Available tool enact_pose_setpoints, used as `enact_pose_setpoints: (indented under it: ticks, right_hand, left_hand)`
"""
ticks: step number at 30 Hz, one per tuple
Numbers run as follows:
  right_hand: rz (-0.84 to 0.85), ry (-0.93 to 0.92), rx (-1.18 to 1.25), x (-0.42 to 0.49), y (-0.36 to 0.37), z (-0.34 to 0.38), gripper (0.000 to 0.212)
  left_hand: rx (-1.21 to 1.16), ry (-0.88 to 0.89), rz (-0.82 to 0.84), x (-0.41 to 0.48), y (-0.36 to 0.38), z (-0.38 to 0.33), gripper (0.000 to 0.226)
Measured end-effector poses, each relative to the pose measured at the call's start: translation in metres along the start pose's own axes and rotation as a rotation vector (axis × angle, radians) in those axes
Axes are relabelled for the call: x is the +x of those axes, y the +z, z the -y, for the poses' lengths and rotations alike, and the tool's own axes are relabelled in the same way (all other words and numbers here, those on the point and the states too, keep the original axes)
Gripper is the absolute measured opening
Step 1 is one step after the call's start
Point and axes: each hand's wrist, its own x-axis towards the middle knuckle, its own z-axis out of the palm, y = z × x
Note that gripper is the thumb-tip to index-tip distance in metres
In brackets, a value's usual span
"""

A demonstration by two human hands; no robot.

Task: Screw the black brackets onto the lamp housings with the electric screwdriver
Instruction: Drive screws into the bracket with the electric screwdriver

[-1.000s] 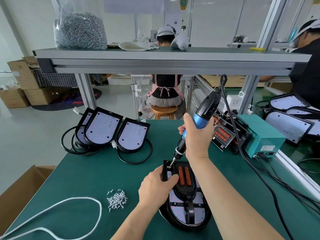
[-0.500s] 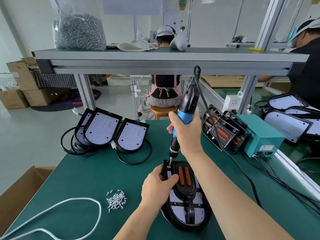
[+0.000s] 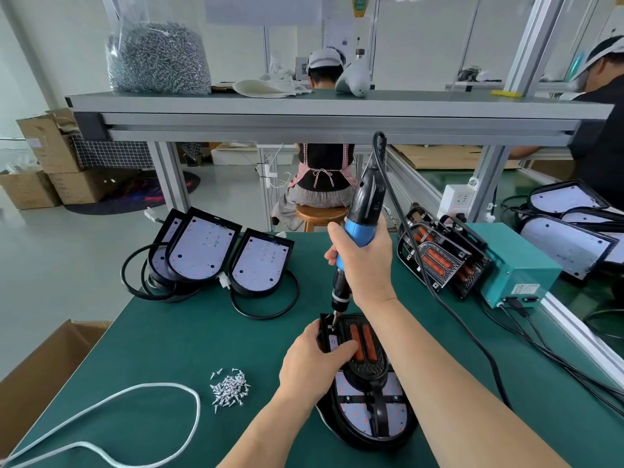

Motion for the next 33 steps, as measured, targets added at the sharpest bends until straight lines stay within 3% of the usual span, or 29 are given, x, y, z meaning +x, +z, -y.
enact_pose_setpoints:
  ticks: [8, 18, 33]
  right_hand:
    - [-0.016, -0.001, 0.004, -0.001, 0.0, -0.001, 0.023]
    - [0.0, -0.023, 0.05, -0.003, -0.002, -0.006, 0.022]
    - [0.26, 0.06, 0.07, -0.007, 0.0, -0.004, 0.022]
  left_hand:
    - [-0.067, -0.029, -0.052, 0.002, 0.006, -0.001, 0.026]
    - [-0.161, -0.026, -0.051, 0.004, 0.008, 0.003, 0.024]
    - [-0.131, -0.027, -0.028, 0.002, 0.004, 0.003, 0.024]
